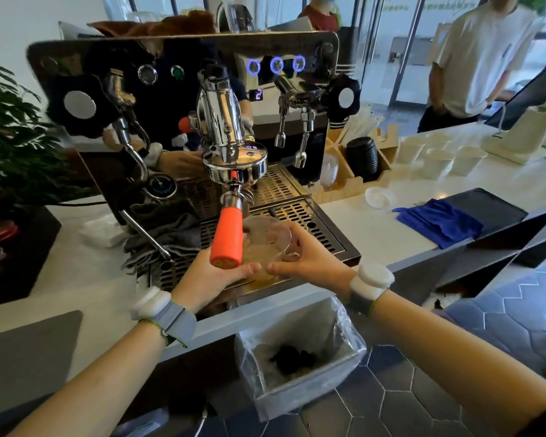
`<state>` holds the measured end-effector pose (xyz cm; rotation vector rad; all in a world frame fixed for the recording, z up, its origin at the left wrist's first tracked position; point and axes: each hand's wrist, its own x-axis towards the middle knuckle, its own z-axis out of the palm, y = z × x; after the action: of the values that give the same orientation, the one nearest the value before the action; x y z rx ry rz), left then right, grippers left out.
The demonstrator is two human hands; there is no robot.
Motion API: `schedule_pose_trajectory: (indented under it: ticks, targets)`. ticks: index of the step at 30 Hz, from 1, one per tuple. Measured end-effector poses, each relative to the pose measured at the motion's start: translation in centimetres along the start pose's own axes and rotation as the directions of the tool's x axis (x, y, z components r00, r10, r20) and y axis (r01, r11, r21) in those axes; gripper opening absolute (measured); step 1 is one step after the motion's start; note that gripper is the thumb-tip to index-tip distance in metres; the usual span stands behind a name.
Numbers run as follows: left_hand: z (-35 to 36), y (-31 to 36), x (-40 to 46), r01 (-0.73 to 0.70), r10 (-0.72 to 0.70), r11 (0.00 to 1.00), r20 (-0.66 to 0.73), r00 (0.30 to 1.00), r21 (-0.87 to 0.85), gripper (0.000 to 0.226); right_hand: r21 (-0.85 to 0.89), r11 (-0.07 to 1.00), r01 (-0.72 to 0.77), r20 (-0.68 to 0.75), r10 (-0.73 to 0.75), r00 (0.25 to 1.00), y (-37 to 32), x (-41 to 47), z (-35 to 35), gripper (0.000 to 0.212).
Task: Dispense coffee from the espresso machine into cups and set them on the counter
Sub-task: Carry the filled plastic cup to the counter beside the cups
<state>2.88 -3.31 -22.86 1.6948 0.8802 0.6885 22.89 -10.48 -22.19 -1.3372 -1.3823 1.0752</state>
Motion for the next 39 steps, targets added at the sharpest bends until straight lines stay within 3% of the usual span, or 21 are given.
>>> schedule_pose_trajectory:
  ticks: [9, 17, 28, 35, 39]
  targets:
    - [7.9, 3.0, 2.2, -0.075, 0.086, 0.993, 0.140, 0.986, -0.086, 0.058, -0.006, 1.000, 0.001, -0.113, -0.001, 0.994, 0.7, -5.1, -6.7, 0.064]
    - [19.0, 7.4, 6.6, -0.149, 0.158, 0.987, 0.216, 0.964, -0.055, 0.077, -0.120, 0.993, -0.016, -0.210, -0.009, 0.978, 1.3, -9.9, -18.3, 0.072]
    - [35.3, 12.7, 13.7, -0.240, 0.257, 0.966, 0.272, 0.927, -0.093, 0.068, -0.124, 0.992, -0.037, -0.362, -0.010, 0.932, 4.0, -15.0, -34.5, 0.075]
    - [42.3, 14.1, 19.7, -0.194, 0.254, 0.962, 0.371, 0.893, -0.192, 0.057, -0.048, 0.998, -0.041, -0.444, 0.015, 0.896, 6.4, -15.5, -42.4, 0.074]
    - [45.4, 14.1, 24.0, -0.186, 0.258, 0.960, 0.405, 0.877, -0.210, 0.063, -0.030, 0.998, -0.046, -0.471, 0.027, 0.882, 7.6, -14.5, -46.4, 0.070]
